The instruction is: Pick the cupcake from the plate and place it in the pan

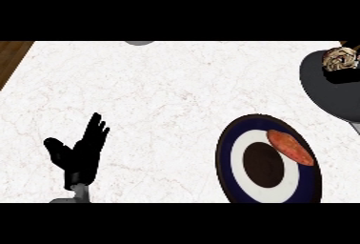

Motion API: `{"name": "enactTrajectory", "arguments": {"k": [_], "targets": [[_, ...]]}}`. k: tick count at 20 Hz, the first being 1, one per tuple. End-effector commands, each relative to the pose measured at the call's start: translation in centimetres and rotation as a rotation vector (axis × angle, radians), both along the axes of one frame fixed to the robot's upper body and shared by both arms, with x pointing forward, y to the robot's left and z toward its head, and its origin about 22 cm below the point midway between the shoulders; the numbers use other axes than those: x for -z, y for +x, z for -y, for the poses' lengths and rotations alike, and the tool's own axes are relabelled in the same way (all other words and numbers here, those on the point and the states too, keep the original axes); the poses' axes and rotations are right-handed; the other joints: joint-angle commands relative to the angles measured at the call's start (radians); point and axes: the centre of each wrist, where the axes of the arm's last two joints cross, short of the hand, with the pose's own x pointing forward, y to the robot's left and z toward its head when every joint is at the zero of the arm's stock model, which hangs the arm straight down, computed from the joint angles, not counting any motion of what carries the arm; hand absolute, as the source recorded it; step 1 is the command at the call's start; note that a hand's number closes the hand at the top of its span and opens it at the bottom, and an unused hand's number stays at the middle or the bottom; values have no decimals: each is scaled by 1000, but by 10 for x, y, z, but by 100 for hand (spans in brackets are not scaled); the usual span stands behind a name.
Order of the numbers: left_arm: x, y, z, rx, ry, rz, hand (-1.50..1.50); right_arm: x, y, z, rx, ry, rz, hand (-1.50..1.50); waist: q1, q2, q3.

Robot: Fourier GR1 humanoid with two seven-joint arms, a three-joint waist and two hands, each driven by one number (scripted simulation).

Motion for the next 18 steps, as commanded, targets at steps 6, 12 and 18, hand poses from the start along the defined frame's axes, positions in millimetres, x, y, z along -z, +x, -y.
{"name": "enactTrajectory", "arguments": {"k": [6, 12, 18], "targets": [[-13, 12, 10, 51, -3, -3, 0, 16, -14, 56, 167, -94, -156, -150, 51, 29, -2], [-3, 5, 14, 59, -25, -18, 0, 32, -15, 55, 71, 0, -187, -150, 65, 36, 3], [2, 4, 13, 49, -5, -18, 0, 21, -2, 42, -74, 236, 8, -150, 43, 30, 5]]}}
